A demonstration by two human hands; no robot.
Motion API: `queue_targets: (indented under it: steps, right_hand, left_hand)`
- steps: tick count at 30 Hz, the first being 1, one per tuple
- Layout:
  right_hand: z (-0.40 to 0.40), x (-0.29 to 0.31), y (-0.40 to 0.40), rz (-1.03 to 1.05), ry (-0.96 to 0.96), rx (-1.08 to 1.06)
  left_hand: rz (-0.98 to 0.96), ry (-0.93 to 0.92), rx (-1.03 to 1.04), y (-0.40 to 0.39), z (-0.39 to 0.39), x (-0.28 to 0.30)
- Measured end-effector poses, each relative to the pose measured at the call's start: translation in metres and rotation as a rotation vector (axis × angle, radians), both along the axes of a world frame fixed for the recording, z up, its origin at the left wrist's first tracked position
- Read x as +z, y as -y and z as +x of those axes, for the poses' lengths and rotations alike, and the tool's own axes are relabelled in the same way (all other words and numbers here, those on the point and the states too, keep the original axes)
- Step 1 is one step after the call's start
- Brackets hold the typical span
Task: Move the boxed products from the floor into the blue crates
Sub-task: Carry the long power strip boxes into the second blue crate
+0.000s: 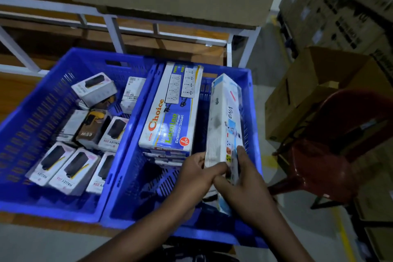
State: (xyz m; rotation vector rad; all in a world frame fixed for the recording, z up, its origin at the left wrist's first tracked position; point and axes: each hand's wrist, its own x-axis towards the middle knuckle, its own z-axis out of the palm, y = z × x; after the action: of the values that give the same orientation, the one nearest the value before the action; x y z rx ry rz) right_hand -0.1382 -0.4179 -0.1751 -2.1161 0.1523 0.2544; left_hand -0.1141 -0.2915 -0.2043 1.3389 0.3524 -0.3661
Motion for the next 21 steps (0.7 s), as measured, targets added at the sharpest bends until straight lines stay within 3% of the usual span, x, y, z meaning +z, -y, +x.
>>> queue_targets:
  steps: [5,9,21]
  right_hand:
    - [0.000,0.000,0.002,0.314,-0.050,-0.013]
    - [-0.002,0.006,-0.004,0.574,-0.186,-0.220]
    - [0.012,0.000,-0.013,0.539,-0.298,-0.448]
  left_hand:
    - [-0.013,0.120,0.042,-0.005,-0.010,0.027]
    - [0.124,0.167,-0.029,-0.010,-0.015,0.030]
    - [0.193,0.074,-0.107,-0.027,-0.024,0.009]
